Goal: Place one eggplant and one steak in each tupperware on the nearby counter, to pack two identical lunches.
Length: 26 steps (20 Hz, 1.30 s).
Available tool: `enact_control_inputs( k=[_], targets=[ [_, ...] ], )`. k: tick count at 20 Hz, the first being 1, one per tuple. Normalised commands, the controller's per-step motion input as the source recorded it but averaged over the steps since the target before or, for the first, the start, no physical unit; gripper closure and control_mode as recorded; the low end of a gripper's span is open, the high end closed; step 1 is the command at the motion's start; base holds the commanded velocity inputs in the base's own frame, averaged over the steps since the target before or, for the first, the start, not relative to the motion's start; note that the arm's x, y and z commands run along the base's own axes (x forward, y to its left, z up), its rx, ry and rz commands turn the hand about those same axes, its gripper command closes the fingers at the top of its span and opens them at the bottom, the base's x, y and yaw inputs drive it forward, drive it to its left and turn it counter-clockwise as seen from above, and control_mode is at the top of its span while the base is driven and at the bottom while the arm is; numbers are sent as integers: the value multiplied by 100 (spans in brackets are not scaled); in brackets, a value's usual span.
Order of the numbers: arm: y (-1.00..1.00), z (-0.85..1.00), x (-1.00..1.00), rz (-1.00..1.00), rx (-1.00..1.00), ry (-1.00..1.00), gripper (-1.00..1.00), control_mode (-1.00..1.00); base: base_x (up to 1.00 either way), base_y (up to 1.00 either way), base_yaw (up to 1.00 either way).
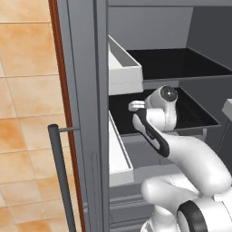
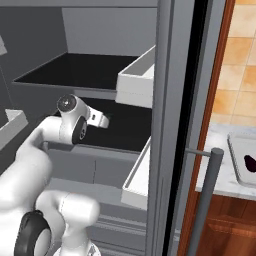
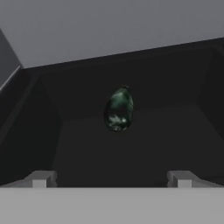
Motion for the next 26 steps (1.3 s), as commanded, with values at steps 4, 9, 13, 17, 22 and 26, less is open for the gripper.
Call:
enact_control_inputs(
  k=[4,9,13,17,22,26],
  targets=[
    [0,-16,52,0,0,0,-100,-100,0,0,0],
    [0,-25,46,0,0,0,-100,-100,0,0,0],
    [0,-25,54,0,0,0,-100,-100,0,0,0],
    [0,-24,52,0,0,0,-100,-100,0,0,0],
    [-4,-18,51,0,0,0,-100,-100,0,0,0],
    [-8,-15,48,0,0,0,-100,-100,0,0,0]
  ],
)
